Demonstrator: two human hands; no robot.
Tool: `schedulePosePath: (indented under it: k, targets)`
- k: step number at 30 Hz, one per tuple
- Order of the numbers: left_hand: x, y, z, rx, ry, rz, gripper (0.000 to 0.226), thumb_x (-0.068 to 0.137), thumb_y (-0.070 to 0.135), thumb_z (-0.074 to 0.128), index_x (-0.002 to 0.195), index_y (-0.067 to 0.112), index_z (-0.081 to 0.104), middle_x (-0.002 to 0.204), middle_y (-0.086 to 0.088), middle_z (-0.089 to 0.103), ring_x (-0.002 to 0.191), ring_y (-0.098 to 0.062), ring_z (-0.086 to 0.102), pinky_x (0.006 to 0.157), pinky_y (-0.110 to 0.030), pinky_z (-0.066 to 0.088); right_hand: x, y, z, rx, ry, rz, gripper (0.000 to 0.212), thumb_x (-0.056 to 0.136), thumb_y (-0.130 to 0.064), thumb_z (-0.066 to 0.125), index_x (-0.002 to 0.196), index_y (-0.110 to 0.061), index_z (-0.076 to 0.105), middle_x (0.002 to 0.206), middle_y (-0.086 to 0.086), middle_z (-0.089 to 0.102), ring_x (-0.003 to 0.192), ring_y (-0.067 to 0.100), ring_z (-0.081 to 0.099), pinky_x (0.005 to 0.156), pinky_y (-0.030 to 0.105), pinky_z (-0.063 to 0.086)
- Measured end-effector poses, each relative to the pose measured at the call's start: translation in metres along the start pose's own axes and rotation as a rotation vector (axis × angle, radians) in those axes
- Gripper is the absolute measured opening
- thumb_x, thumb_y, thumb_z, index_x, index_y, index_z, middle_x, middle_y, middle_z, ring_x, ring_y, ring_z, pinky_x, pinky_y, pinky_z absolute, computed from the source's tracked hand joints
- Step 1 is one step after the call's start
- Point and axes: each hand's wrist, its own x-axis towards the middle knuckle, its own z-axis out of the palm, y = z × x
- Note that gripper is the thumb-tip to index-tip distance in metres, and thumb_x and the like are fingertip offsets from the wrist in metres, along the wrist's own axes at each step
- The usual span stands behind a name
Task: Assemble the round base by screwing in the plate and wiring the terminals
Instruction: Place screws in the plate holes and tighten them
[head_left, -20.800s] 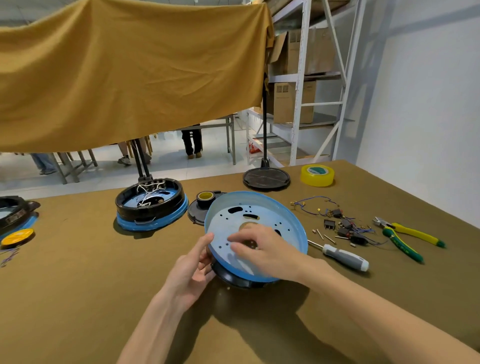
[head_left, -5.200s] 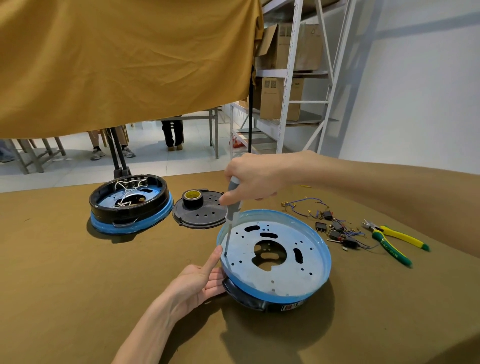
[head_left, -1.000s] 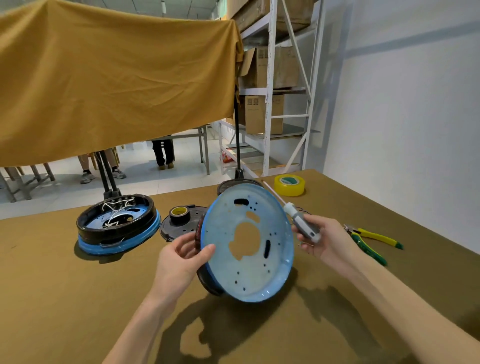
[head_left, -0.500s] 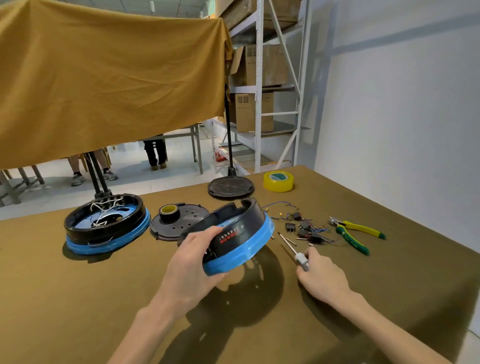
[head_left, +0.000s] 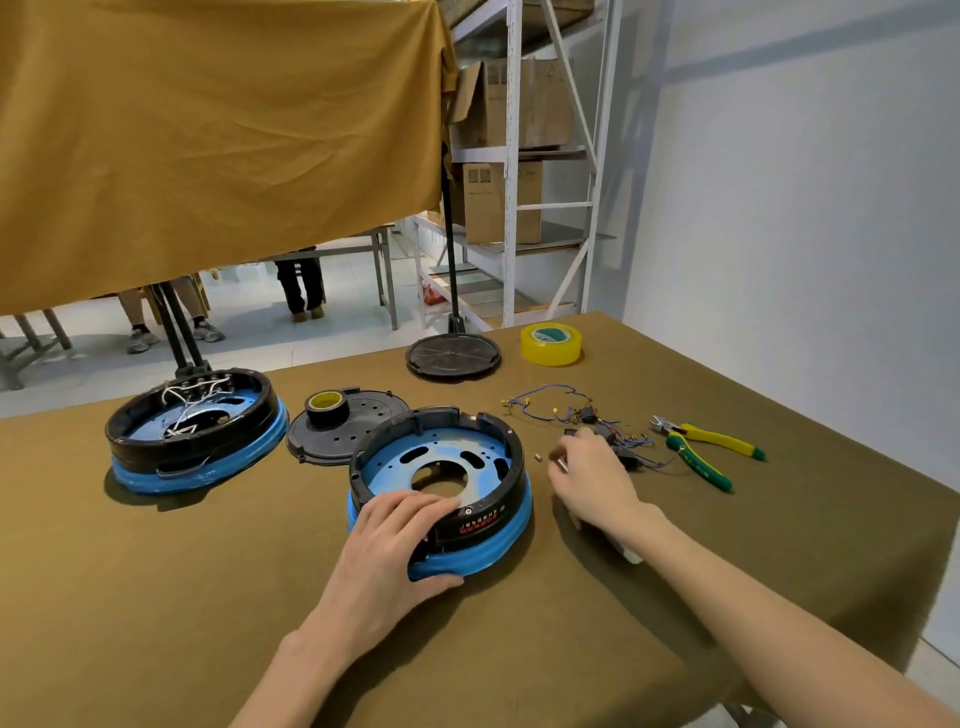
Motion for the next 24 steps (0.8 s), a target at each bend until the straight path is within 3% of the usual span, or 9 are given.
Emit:
schedulePosePath:
  k: [5,10,12,15,18,21,24]
  targets:
    - [-0.006,-0.01,-0.002,-0.07,0.115,-0.102,0.078,0.077,0.067,0.073,0.144,0.033,0.053,0.15,0.016,0.047,0.146,-0.008,0.032,0.122,-0.035,0.023,0.041,-0.011,0.015,-0.242,-0.091,-0.033,0.032,0.101,-0.032,0.057,0.124,-0.012,0.07,0.13,0.013,0.057,0.124,0.033,0.05,0.104,0.043,0.043]
    - [-0.012,-0.017,-0.004,-0.097,0.157,-0.152,0.067,0.078,0.062,0.073,0.136,0.031,0.06,0.14,0.018,0.055,0.144,-0.005,0.037,0.124,-0.043,0.027,0.046,-0.014,0.025,-0.373,-0.04,-0.04,0.025,0.101,-0.029,0.059,0.116,-0.014,0.074,0.124,0.01,0.064,0.119,0.032,0.051,0.1,0.041,0.043]
    - [-0.011,-0.013,-0.003,-0.064,0.17,-0.156,0.061,0.077,0.064,0.073,0.127,0.031,0.064,0.131,0.016,0.061,0.135,-0.007,0.045,0.123,-0.045,0.026,0.042,-0.018,0.019,-0.256,-0.016,-0.026,0.023,0.102,-0.028,0.059,0.115,-0.014,0.073,0.118,0.008,0.069,0.114,0.029,0.056,0.096,0.04,0.046]
    - [-0.007,-0.001,-0.001,-0.012,0.197,-0.187,0.056,0.073,0.065,0.075,0.116,0.029,0.069,0.117,0.014,0.066,0.12,-0.013,0.054,0.12,-0.046,0.025,0.031,-0.026,0.005,0.196,0.107,0.058,0.018,0.102,-0.02,0.06,0.109,-0.01,0.073,0.102,0.005,0.074,0.095,0.021,0.067,0.085,0.037,0.055]
    - [-0.005,0.014,0.003,-0.044,0.159,-0.146,0.063,0.074,0.074,0.071,0.12,0.031,0.068,0.118,0.017,0.065,0.116,-0.01,0.05,0.116,-0.036,0.026,0.01,-0.043,-0.011,0.482,0.186,0.026,0.01,0.1,-0.016,0.063,0.103,-0.015,0.072,0.089,-0.006,0.07,0.082,0.005,0.064,0.075,0.023,0.051]
    - [-0.003,0.01,-0.005,-0.142,0.117,-0.085,0.069,0.08,0.081,0.062,0.131,0.035,0.062,0.133,0.022,0.056,0.129,0.0,0.042,0.113,-0.027,0.031,-0.02,-0.062,-0.008,0.523,0.122,-0.097,0.007,0.105,-0.022,0.054,0.103,-0.021,0.061,0.092,-0.01,0.064,0.088,0.008,0.061,0.075,0.024,0.048]
    - [-0.001,-0.015,-0.021,-0.118,0.11,-0.079,0.064,0.083,0.078,0.06,0.13,0.035,0.063,0.134,0.024,0.056,0.137,0.003,0.038,0.124,-0.033,0.022,-0.036,-0.069,0.005,0.422,0.028,-0.222,0.013,0.108,-0.029,0.042,0.104,-0.024,0.053,0.093,-0.009,0.06,0.093,0.015,0.054,0.08,0.033,0.047]
